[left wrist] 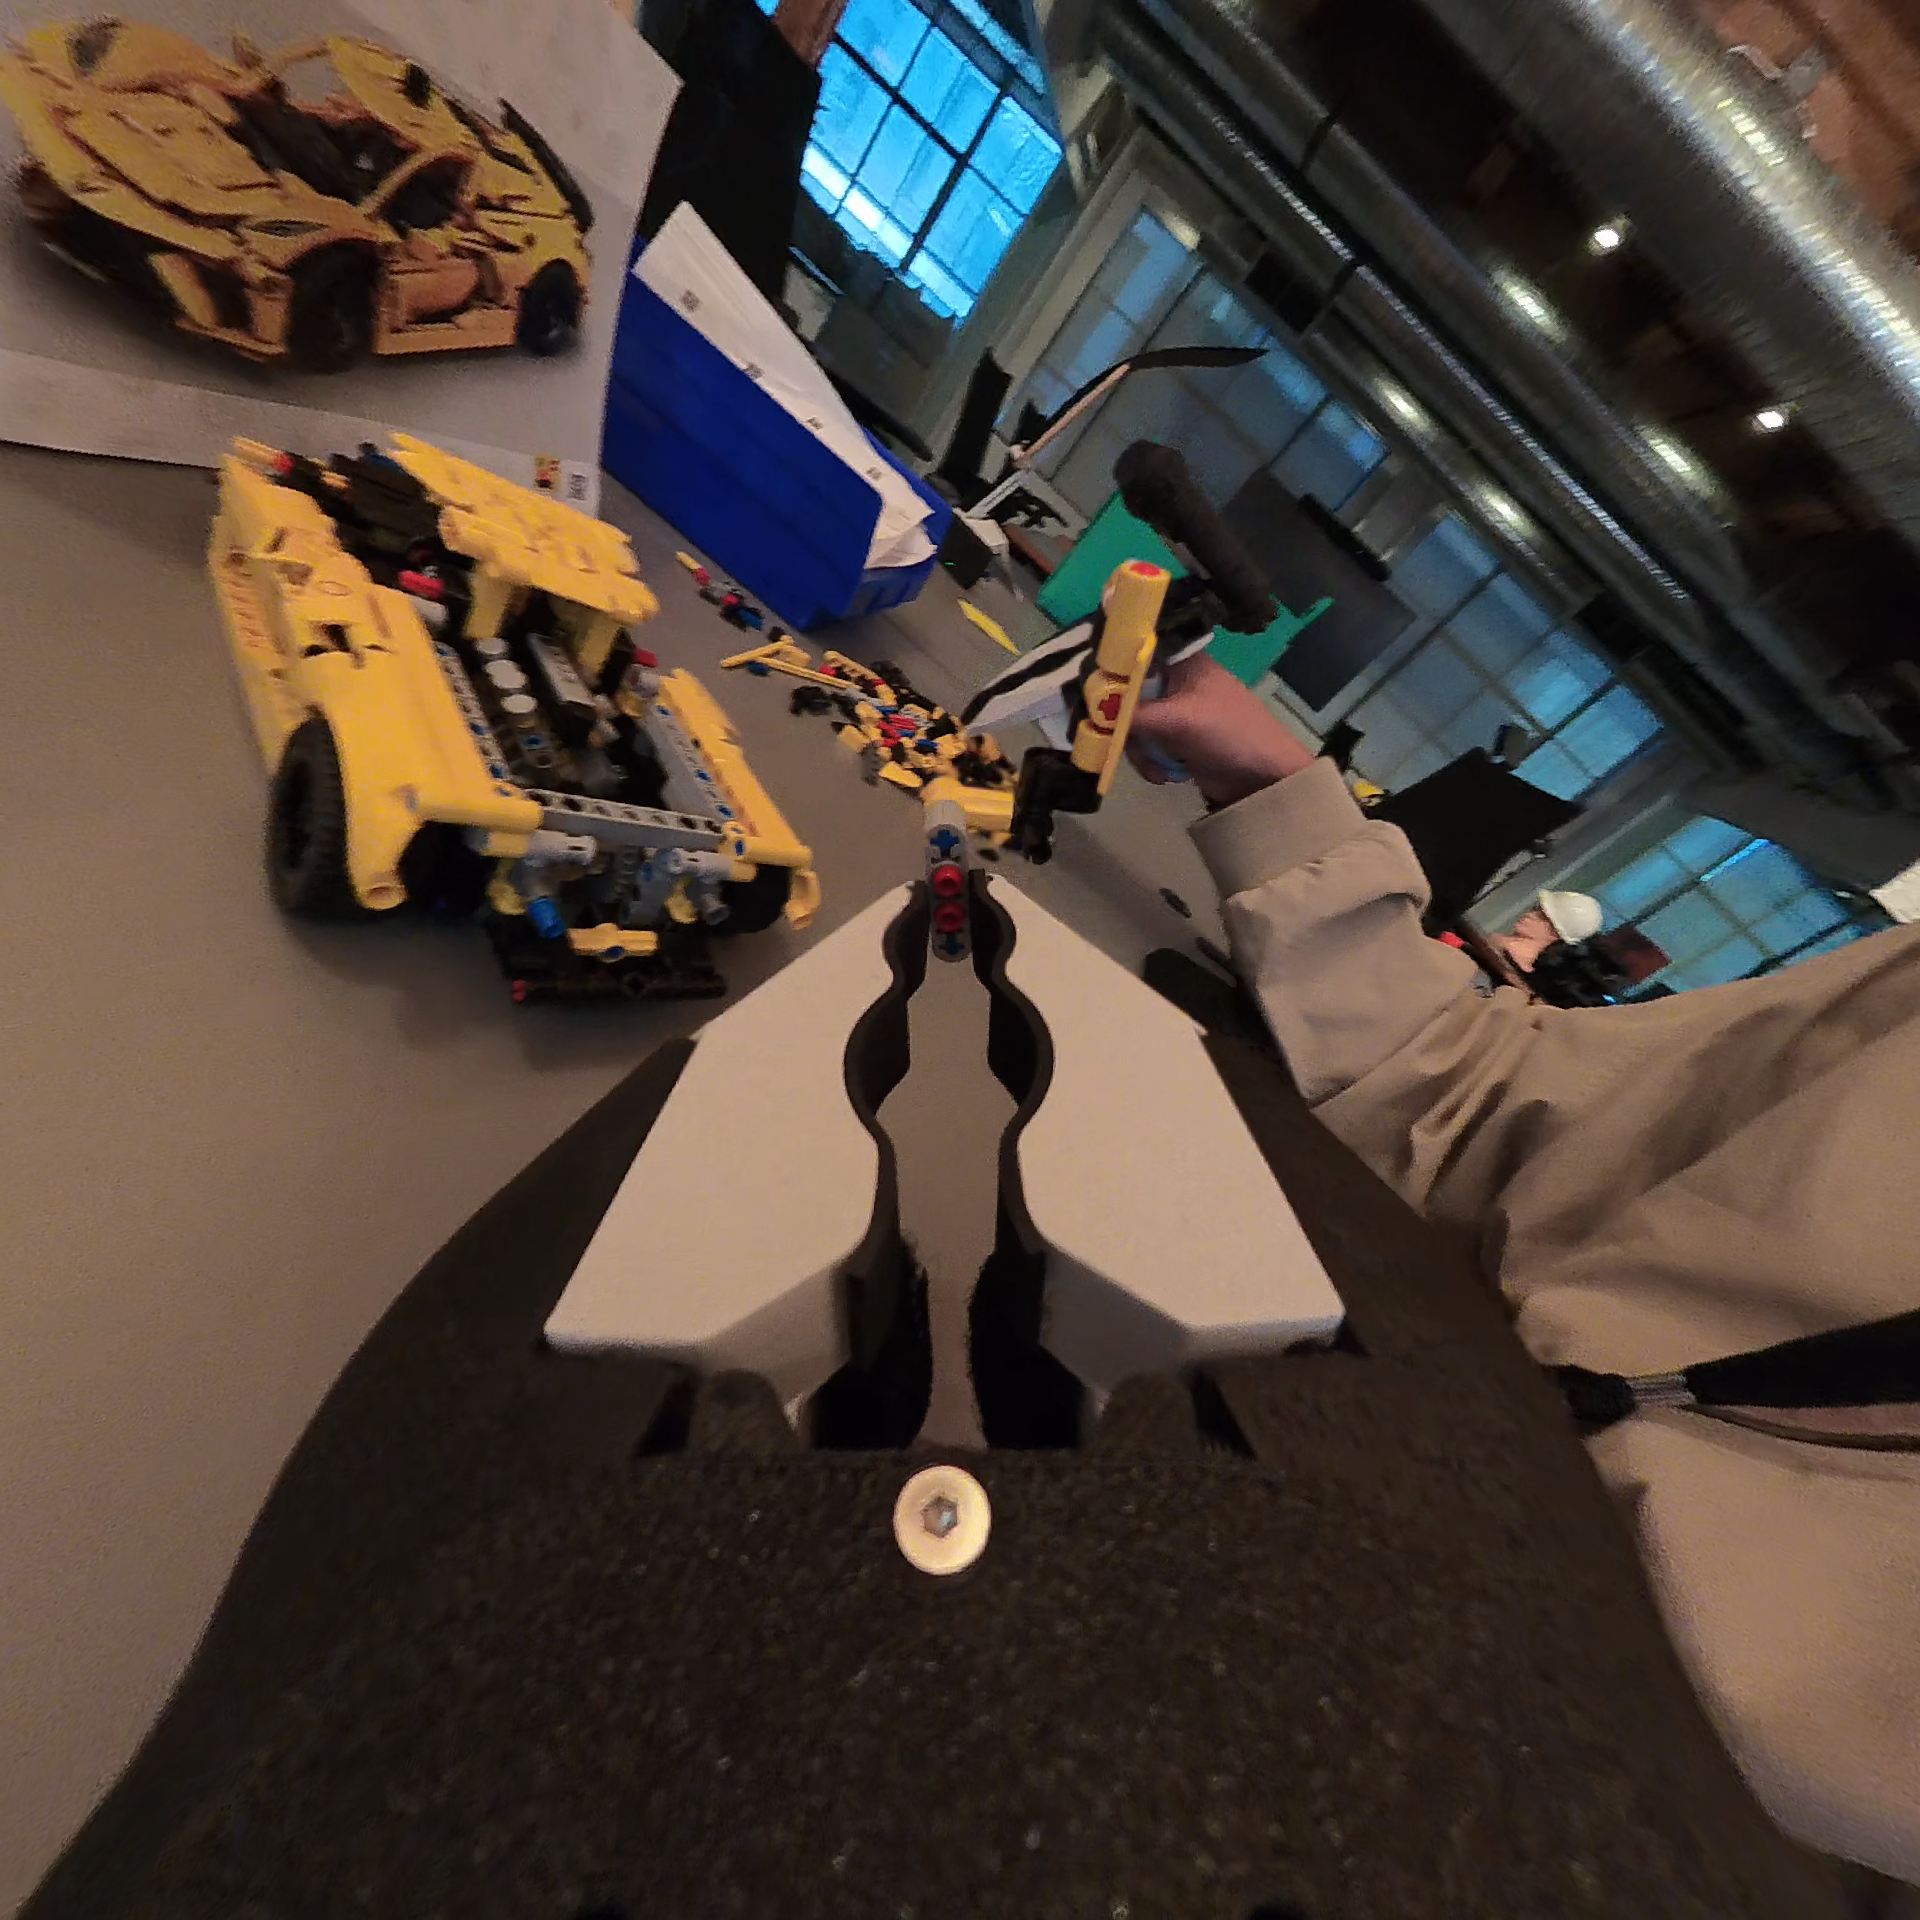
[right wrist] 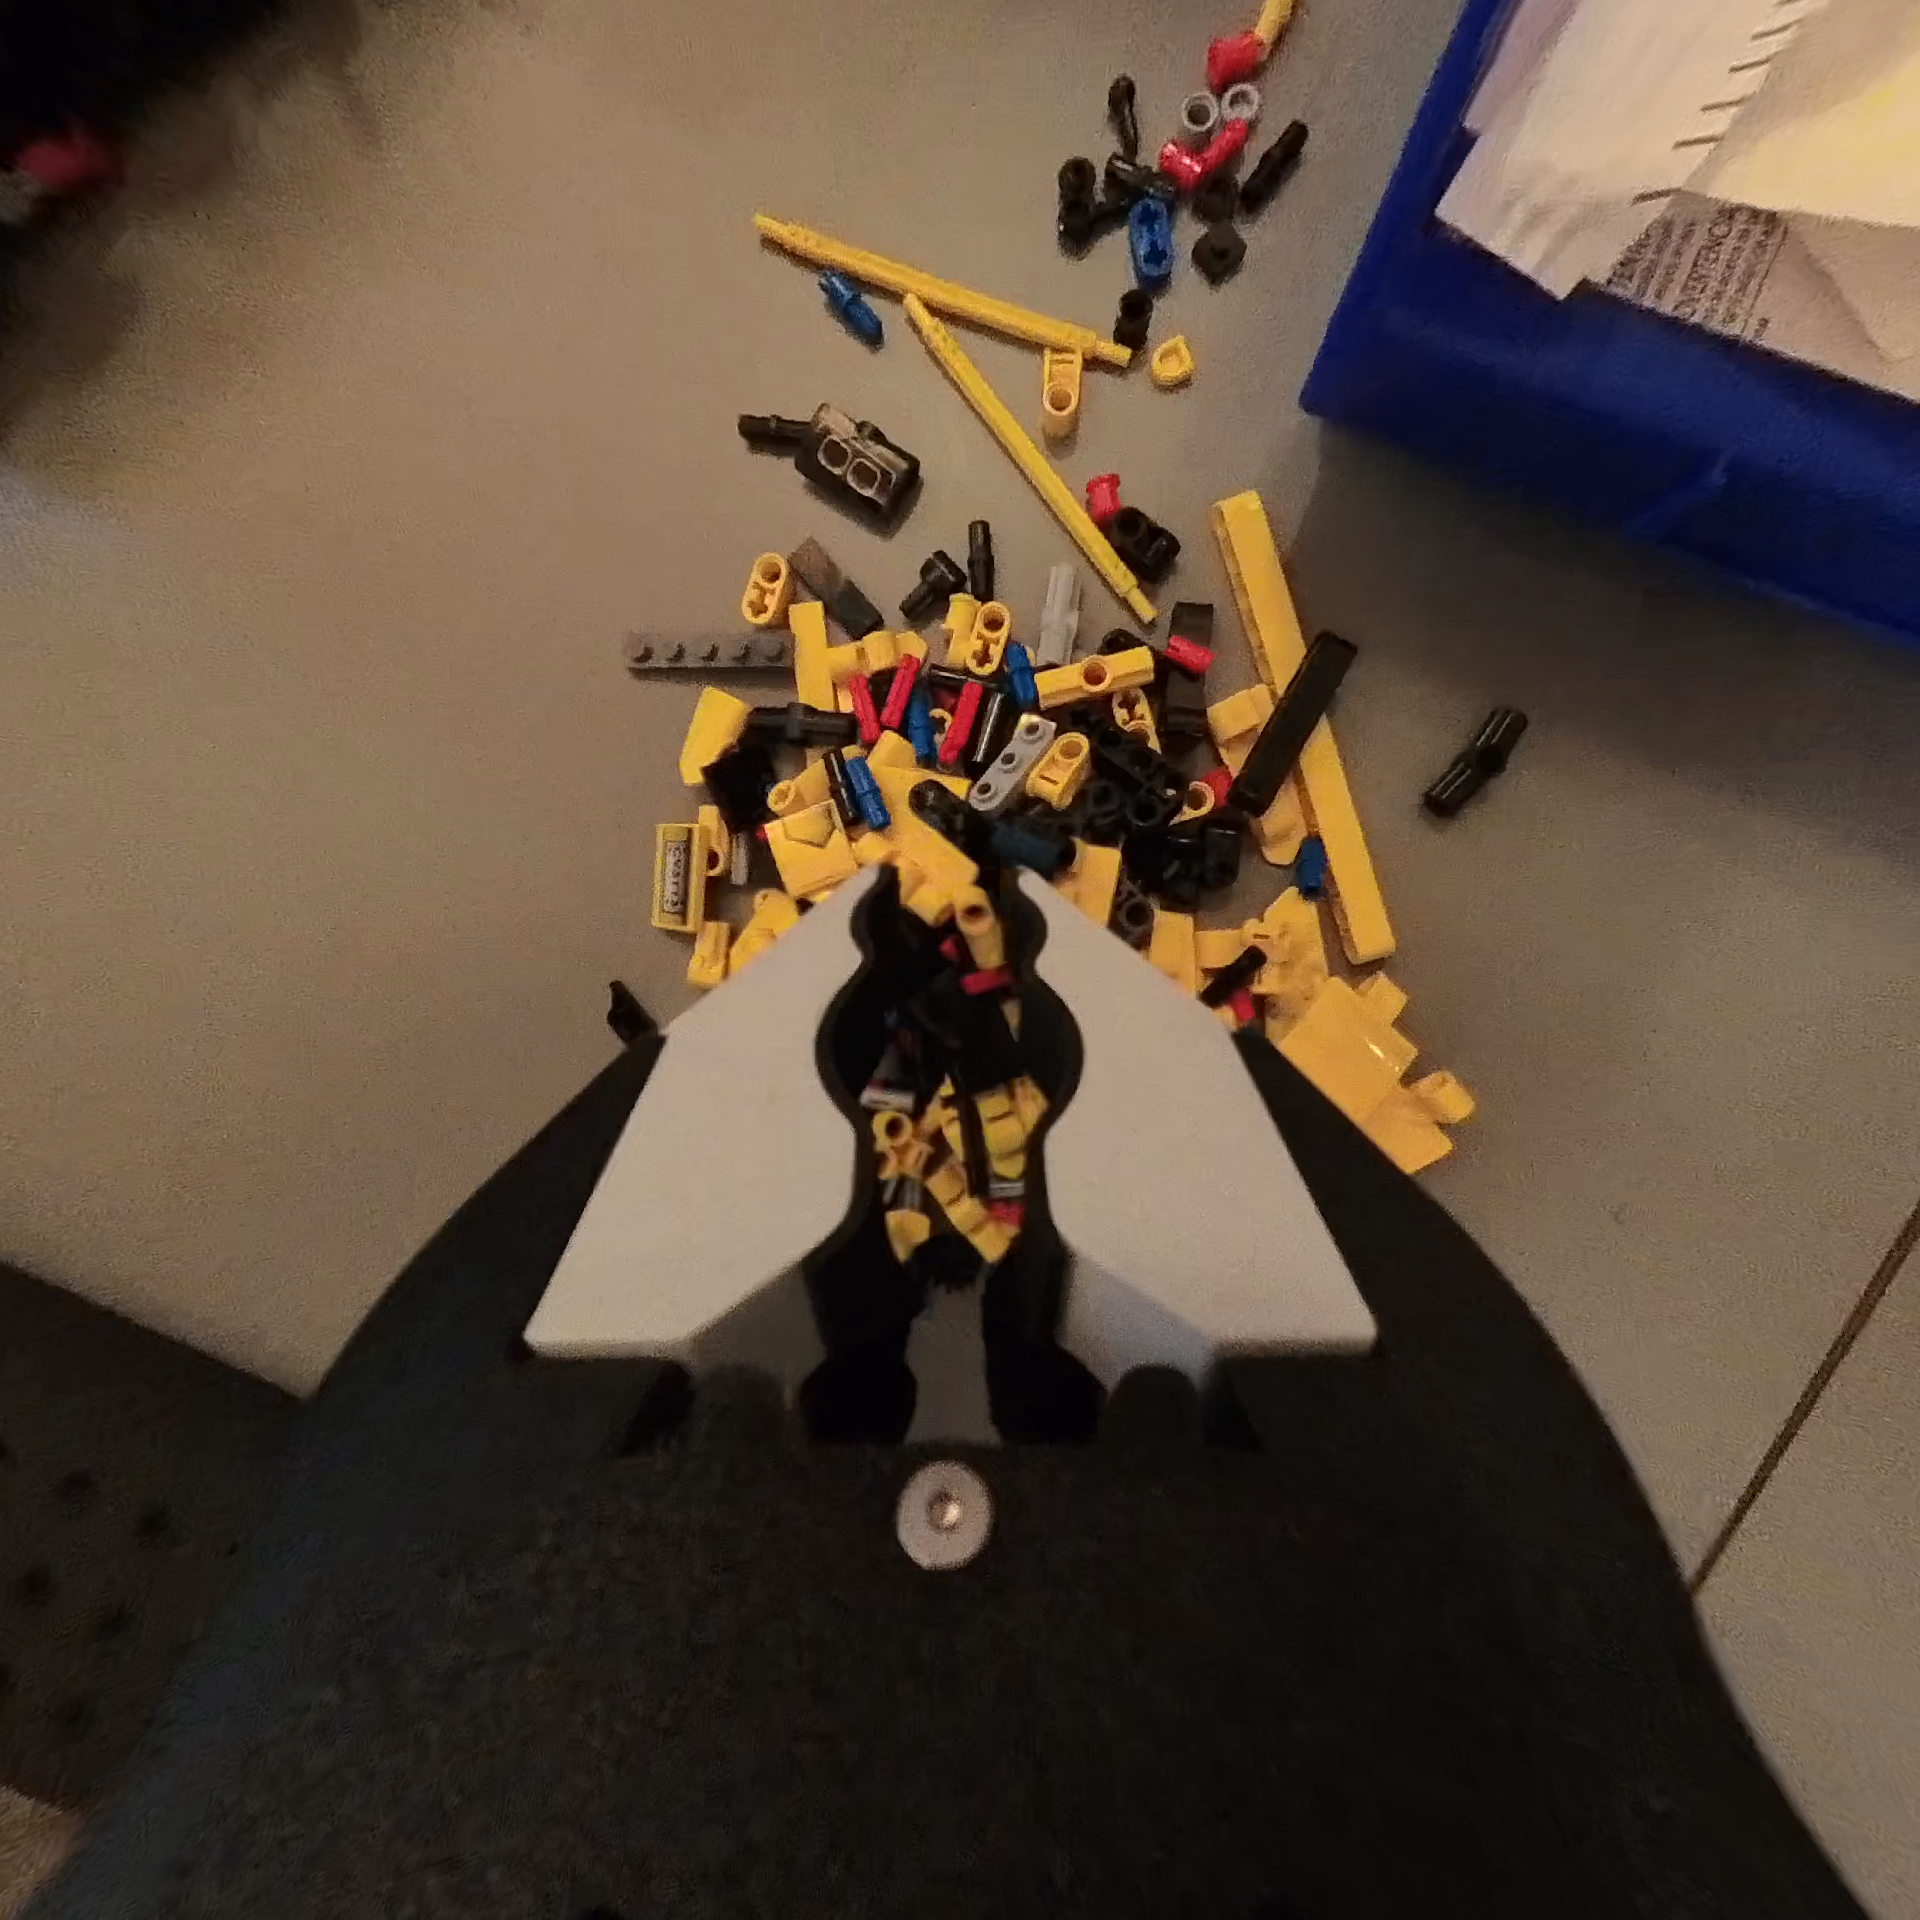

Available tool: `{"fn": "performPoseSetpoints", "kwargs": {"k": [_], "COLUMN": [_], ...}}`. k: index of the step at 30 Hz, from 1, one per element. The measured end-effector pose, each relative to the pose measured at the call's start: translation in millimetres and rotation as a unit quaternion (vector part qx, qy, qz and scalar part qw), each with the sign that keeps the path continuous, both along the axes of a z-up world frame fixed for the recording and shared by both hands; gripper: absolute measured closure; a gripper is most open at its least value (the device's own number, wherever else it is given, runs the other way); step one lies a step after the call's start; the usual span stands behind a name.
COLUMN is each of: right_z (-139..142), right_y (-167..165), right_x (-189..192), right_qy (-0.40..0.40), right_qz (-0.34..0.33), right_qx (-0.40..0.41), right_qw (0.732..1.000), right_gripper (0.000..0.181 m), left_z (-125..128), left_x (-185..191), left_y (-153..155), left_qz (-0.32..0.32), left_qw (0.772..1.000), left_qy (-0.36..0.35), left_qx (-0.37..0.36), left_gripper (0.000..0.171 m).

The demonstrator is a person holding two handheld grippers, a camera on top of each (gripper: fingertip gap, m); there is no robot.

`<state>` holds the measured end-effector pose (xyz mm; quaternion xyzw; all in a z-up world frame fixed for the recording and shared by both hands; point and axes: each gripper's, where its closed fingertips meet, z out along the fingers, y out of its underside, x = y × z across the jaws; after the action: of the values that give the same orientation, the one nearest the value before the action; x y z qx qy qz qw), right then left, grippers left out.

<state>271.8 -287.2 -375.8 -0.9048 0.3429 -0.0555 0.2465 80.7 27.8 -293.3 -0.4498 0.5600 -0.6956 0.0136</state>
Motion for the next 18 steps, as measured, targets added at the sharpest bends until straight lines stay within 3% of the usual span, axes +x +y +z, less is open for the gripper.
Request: {"fn": "performPoseSetpoints", "kwargs": {"k": [2,4,7,10,12,14,18], "right_z": [7,29,44,7,-21,-27,-29], "right_y": [11,55,171,248,264,272,280], "right_x": [1,-15,-101,-179,-195,-200,-198], "right_qy": [-0.012,-0.061,-0.060,0.001,0.007,-0.012,-0.052], "right_qz": [-0.011,0.034,0.201,0.312,0.339,0.357,0.364], "right_qx": [0.014,0.055,0.170,0.185,0.133,0.111,0.109], "right_qw": [1.000,0.996,0.963,0.932,0.931,0.927,0.923], "right_gripper": [0.158,0.153,0.149,0.136,0.127,0.126,0.142], "left_z": [-4,-6,0,2,3,5,8], "left_x": [3,6,8,8,6,5,4], "left_y": [9,18,28,32,29,24,19], "left_qz": [0.021,0.039,0.049,0.051,0.042,0.034,0.025], "left_qw": [1.000,0.999,0.999,0.998,0.999,0.999,0.999], "left_qy": [0.010,0.016,0.011,0.014,0.012,0.010,0.004], "left_qx": [0.007,0.010,-0.011,-0.025,-0.032,-0.034,-0.030], "left_gripper": [0.166,0.166,0.166,0.166,0.166,0.166,0.166]}}
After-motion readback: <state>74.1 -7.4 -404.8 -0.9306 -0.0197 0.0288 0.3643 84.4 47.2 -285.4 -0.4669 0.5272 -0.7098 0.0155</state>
